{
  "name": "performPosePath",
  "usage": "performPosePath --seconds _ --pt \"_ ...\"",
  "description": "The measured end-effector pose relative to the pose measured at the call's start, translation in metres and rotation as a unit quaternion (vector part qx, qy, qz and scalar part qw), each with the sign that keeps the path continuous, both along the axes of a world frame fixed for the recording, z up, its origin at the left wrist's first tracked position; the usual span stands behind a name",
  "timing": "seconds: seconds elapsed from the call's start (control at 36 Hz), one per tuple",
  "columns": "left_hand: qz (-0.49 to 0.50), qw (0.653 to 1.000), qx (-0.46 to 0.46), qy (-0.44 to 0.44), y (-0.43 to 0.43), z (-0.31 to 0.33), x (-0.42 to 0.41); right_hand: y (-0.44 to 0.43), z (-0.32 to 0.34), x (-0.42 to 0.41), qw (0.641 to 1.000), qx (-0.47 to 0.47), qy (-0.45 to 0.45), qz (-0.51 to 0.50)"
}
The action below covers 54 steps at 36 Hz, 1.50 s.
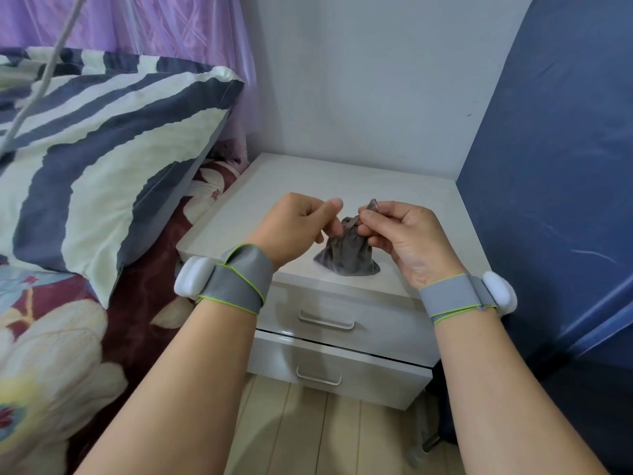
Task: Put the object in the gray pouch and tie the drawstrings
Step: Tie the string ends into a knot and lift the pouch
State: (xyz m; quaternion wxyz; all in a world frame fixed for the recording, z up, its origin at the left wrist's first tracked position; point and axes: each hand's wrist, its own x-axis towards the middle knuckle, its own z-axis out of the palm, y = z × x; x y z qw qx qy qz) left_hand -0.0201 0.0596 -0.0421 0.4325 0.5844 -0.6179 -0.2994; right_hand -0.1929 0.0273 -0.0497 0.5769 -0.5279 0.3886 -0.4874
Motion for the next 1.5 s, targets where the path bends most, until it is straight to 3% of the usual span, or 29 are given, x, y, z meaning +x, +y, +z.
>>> performPosePath --seconds 0.22,0.81,1.06,1.5 --pt "-0.006 0.998 -0.050 -0.033 -0.007 -0.010 -0.008 -0.002 -0.003 0.000 1.000 -0.020 0.017 -0.002" --pt "0.010 0.994 -0.051 -0.095 -0.006 -0.003 -0.017 -0.001 -0.003 -0.005 0.990 -0.114 0.081 0.006" --pt "0.023 0.993 -0.046 -0.102 -0.006 -0.003 -0.022 -0.005 0.002 -0.007 0.940 -0.221 0.255 -0.045" --pt "0.048 0.985 -0.050 -0.157 -0.004 0.000 -0.031 0.004 0.017 -0.003 0.868 -0.266 0.401 -0.126"
